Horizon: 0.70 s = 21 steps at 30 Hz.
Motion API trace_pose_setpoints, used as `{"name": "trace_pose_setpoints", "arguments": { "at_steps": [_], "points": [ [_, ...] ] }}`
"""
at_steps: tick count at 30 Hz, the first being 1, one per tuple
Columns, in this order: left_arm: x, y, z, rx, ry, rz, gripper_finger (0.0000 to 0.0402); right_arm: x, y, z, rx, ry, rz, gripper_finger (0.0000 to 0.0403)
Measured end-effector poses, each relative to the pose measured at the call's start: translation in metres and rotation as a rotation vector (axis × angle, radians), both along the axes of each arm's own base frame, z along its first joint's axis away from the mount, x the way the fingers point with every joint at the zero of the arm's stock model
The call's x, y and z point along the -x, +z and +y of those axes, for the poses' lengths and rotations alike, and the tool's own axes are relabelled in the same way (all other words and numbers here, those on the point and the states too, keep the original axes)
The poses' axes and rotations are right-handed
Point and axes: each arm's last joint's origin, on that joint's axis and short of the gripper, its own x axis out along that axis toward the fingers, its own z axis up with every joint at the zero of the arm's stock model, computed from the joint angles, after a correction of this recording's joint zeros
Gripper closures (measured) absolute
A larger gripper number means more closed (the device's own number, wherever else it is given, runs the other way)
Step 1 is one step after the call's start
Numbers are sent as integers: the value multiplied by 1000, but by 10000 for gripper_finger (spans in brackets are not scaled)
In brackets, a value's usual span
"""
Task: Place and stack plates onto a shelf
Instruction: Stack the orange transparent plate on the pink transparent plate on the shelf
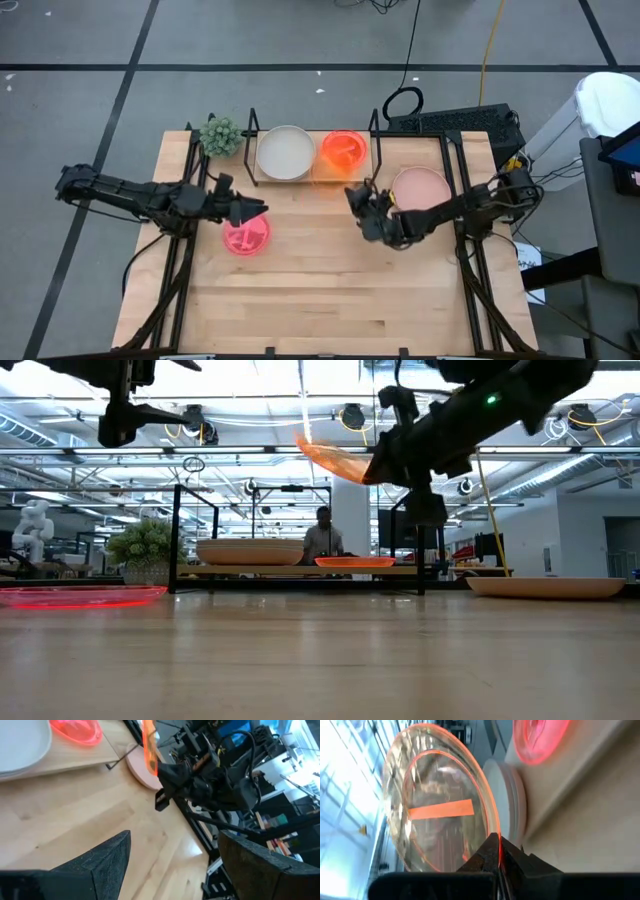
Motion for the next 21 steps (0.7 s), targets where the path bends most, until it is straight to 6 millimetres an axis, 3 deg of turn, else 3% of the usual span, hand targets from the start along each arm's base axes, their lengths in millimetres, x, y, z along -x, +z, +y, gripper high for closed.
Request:
{"name": "trace_pose_setpoints", "arguments": {
  "at_steps": [10,16,21],
  "points": [
    [-1,0,3,74,33,-13,99,-2,1,-47,-23,-163,-40,403],
    [-1,0,4,85,37,-15,99,-23,12,-52,-5,-214,-80,403],
    [-1,0,7,94,61,-19,99,-37,-4,-57,-19,-273,-99,403]
  ]
}}
